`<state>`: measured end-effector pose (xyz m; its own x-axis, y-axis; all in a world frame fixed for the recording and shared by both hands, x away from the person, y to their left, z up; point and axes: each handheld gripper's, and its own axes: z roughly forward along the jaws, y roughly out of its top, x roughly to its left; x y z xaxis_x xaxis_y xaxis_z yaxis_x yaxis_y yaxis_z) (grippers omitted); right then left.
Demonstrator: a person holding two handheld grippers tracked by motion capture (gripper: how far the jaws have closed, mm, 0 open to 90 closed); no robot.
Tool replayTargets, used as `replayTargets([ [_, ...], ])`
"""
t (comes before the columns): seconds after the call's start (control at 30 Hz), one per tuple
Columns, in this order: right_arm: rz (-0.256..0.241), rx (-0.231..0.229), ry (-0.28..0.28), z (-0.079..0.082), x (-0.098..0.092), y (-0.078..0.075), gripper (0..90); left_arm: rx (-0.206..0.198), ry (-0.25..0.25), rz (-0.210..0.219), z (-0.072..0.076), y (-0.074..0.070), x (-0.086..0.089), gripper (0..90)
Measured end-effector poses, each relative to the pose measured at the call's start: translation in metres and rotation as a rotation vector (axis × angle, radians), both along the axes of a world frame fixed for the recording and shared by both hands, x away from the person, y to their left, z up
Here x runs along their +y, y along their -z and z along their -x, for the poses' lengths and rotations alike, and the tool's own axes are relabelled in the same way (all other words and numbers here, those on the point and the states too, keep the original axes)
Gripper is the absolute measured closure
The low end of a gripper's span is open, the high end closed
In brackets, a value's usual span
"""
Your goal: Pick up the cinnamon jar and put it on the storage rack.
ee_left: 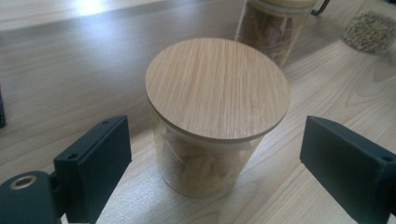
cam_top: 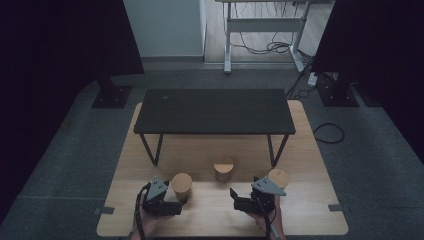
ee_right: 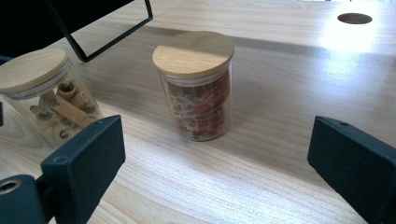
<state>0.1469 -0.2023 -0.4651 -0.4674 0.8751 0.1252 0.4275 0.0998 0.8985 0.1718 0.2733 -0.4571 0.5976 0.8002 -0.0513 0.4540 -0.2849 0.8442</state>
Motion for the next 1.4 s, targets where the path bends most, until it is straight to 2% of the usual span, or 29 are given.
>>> replayTargets([
  [0.33, 0.012, 0.006, -0.002, -0.001, 0.002, 0.001, 3.5, -0.001, -0.012, -0.007, -0.005, 0.006, -0.004, 8.0],
  [0.8, 0.018, 0.017, -0.008, -0.003, 0.005, 0.002, 3.4, -0.007, 0.0, -0.015, -0.017, 0.013, -0.014, 7.7],
  [0.93, 0.018, 0.02, -0.008, -0.003, 0.005, 0.002, 3.4, -0.002, 0.005, -0.035, -0.022, 0.015, -0.019, 7.9],
  [1.1, 0.021, 0.026, -0.007, -0.005, 0.006, 0.003, 3.4, 0.005, 0.01, -0.037, -0.028, 0.019, -0.024, 10.8],
  [1.3, 0.02, 0.025, -0.006, -0.004, 0.006, 0.003, 3.4, 0.005, -0.003, -0.041, -0.027, 0.022, -0.026, 16.4],
  [1.4, 0.019, 0.027, -0.013, -0.005, 0.005, 0.003, 3.4, -0.003, -0.014, -0.043, -0.025, 0.024, -0.027, 22.2],
])
